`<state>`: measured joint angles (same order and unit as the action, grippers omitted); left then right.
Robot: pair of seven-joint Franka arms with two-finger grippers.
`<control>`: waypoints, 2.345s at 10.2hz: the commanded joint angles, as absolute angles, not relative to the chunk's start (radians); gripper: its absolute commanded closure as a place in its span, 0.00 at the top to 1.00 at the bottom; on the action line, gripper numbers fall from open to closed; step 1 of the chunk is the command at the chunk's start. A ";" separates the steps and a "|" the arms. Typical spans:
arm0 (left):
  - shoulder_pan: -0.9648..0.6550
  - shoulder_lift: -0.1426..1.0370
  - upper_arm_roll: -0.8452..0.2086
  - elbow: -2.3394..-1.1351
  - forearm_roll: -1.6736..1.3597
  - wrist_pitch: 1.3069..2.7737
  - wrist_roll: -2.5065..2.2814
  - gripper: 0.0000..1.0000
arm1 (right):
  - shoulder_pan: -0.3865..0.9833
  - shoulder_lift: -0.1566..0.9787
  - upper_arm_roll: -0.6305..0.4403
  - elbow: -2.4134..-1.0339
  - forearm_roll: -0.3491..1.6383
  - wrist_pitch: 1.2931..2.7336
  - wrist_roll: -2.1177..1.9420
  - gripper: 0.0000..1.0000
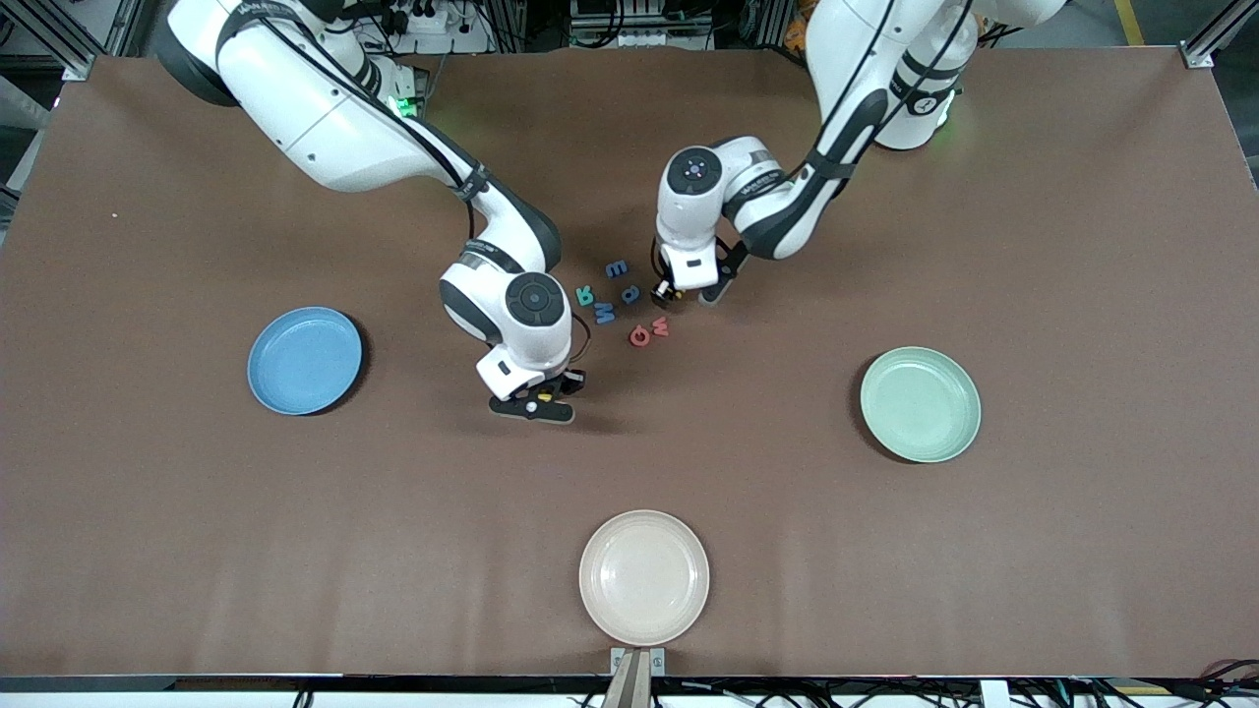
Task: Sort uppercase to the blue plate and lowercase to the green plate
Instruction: 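Grasp the yellow H with the right gripper while the left gripper lifts, then release the h on the green plate with the left gripper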
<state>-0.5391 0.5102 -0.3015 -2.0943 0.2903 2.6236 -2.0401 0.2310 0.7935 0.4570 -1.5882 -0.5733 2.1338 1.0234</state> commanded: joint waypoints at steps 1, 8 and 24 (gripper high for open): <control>-0.453 0.402 -0.308 -2.111 0.319 2.554 -2.025 0.00 | 0.198 0.741 0.492 -1.589 -0.586 1.978 0.913 0.29; 0.107 0.368 -0.318 -2.109 0.313 2.430 -1.572 0.00 | 0.141 0.533 0.459 -1.793 -0.551 1.847 0.698 0.28; 0.158 0.414 -0.327 -2.111 0.305 2.430 -1.460 1.00 | 0.144 0.293 -0.073 -2.164 -0.314 2.276 -0.223 0.28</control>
<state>0.1683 0.4201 -0.3230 -2.1078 0.2939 2.4356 -1.4386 0.1411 0.3302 -0.0232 -2.0905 -0.3335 2.1883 -0.1236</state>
